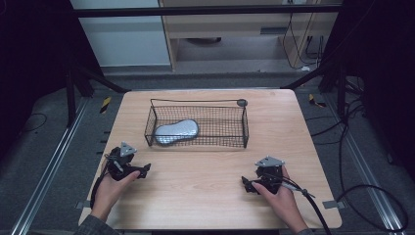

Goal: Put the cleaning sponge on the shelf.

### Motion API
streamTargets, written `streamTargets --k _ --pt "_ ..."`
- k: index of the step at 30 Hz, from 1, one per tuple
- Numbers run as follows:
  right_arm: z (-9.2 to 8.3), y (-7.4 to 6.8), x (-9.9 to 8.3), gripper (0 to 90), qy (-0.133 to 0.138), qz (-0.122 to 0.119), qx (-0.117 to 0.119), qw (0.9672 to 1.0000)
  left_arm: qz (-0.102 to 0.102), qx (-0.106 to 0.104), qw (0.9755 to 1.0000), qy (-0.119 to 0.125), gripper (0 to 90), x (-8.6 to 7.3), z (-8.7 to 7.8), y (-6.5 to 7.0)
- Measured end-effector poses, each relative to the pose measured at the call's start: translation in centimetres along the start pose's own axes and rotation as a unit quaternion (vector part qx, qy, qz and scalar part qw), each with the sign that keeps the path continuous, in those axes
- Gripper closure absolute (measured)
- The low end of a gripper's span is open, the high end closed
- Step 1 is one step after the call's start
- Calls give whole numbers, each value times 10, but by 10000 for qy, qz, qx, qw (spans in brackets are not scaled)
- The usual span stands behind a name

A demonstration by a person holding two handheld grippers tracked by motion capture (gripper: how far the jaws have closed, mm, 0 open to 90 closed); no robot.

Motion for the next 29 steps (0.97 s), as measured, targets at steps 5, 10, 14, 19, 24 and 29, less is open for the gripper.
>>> streamTargets --k 5,10,14,19,24,29 --pt "0 0 0 7 -2 -7 3 10000 -187 52 9998 59 45 -3 12 -8" --pt "0 0 0 7 -4 -9 4 10000 -415 0 9988 275 43 -2 19 -15" --pt "0 0 0 6 -6 -12 9 10000 -430 51 9989 182 39 -4 24 -17" --pt "0 0 0 6 -6 -7 13 10000 -465 45 9989 -40 38 -10 32 -19" --pt "0 0 0 6 -5 -7 13 10000 -614 -93 9981 33 0 -16 38 -22" --pt "0 0 0 4 -11 -5 14 10000 -574 -149 9981 175 0 -19 38 -24"
Point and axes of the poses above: each handheld gripper's, and its own axes: z roughly forward along the jaws, x roughly out of its top, y roughly to its right, the point moved 4 cm from there along z, roughly forward along the jaws, and after that the axes turned 9 degrees about z, right-handed, at the moved point
